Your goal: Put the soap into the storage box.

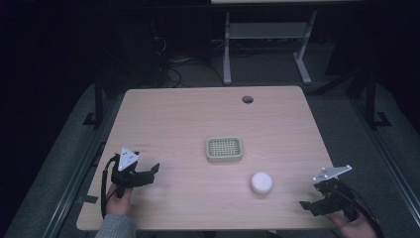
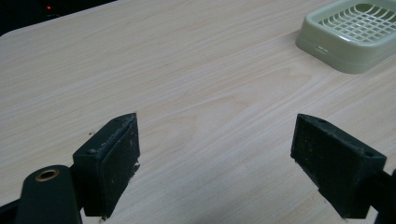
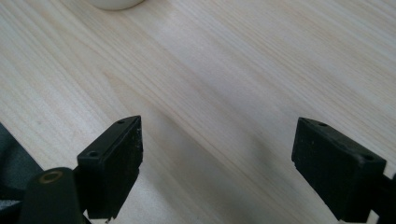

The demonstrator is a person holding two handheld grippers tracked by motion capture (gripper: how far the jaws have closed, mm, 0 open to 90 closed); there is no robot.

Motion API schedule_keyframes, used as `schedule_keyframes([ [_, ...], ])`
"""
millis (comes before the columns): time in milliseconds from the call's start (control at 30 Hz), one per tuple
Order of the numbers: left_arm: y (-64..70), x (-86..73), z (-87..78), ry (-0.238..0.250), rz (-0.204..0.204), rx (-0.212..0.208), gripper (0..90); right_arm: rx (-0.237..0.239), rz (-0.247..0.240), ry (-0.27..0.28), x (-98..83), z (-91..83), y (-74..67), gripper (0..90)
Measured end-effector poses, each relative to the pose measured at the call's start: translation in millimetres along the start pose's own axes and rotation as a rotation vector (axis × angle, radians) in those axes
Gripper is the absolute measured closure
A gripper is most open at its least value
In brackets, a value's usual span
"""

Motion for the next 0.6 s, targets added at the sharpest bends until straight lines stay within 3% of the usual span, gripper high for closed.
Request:
schedule_keyframes([
  [600, 0.2, 0.8, -1.5, 0.004, 0.004, 0.001, 15.2, 0.017, -0.062, -0.061, 19.3, -3.7, -13.4, 15.8],
])
Point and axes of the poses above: each handheld gripper's, and its own axes: z roughly forward along the jaws, x roughly out of its top, y roughly to its right, the point moved 10 cm from there along z, roughly forward along the jaws, and after that the axes turned 6 degrees about z, right-handed, at the moved point
